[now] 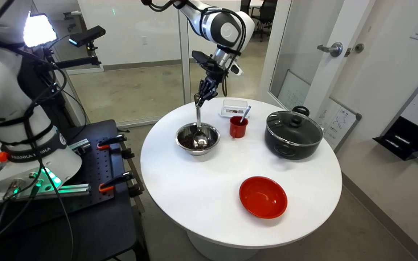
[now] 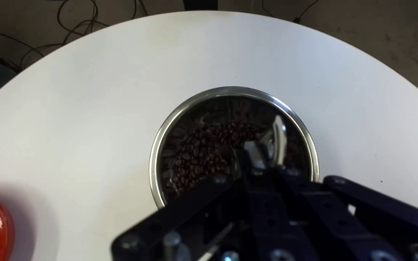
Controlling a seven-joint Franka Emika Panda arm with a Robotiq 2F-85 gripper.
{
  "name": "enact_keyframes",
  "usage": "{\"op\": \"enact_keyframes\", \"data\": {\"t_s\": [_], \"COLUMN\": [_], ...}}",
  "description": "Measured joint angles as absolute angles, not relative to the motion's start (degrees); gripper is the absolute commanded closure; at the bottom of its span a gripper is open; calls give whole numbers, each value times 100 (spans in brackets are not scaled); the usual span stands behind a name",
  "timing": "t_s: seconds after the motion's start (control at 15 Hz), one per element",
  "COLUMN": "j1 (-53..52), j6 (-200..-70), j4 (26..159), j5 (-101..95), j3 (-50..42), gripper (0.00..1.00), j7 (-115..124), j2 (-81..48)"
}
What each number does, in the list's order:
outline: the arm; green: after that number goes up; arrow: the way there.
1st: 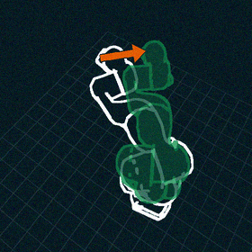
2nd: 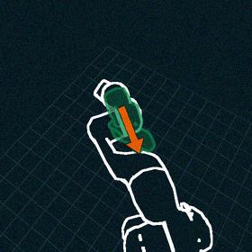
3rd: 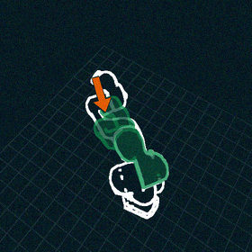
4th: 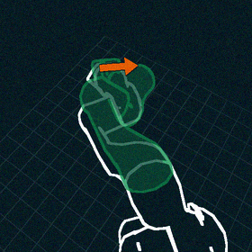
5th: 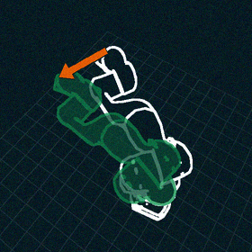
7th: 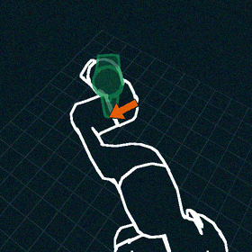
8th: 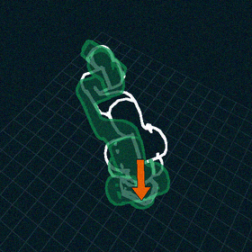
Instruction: Pick the spoon in the red bowl and stir the contents in the silver bowl, then put the spoon back in the red bowl
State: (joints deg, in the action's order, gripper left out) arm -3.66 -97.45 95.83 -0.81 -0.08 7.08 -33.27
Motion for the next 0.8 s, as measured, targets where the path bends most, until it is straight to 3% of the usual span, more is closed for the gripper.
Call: {"op": "enact_keyframes", "data": {"t_s": [0.53, 0.8], "j1": [-71, -57], "j6": [-9610, -8816], "j4": [9571, 9484], "j5": [21, 8], "j3": [295, 289], "gripper": [99, 99], "j7": [-1026, -1079], "j2": [-3303, -3475]}}
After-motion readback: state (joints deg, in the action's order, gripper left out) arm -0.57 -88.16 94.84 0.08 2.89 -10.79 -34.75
